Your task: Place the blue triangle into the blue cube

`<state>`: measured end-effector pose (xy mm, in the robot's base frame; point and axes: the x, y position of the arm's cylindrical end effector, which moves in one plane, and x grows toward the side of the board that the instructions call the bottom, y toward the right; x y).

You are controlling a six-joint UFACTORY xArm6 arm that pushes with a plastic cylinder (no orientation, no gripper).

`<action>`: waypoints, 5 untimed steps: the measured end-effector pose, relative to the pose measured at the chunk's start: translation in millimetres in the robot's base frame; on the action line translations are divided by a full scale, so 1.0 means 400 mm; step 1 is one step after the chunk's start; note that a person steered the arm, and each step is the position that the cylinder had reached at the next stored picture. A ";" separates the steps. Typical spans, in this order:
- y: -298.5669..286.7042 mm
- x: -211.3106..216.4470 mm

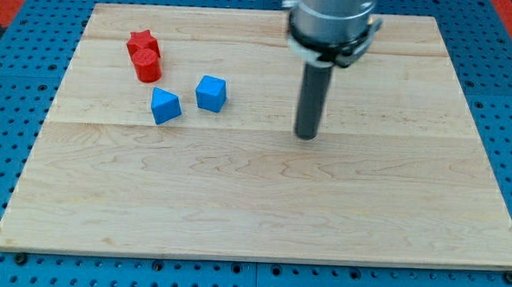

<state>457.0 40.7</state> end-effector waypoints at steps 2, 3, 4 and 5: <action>-0.106 0.020; -0.106 0.029; -0.106 0.040; -0.106 0.054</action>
<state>478.7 -1.5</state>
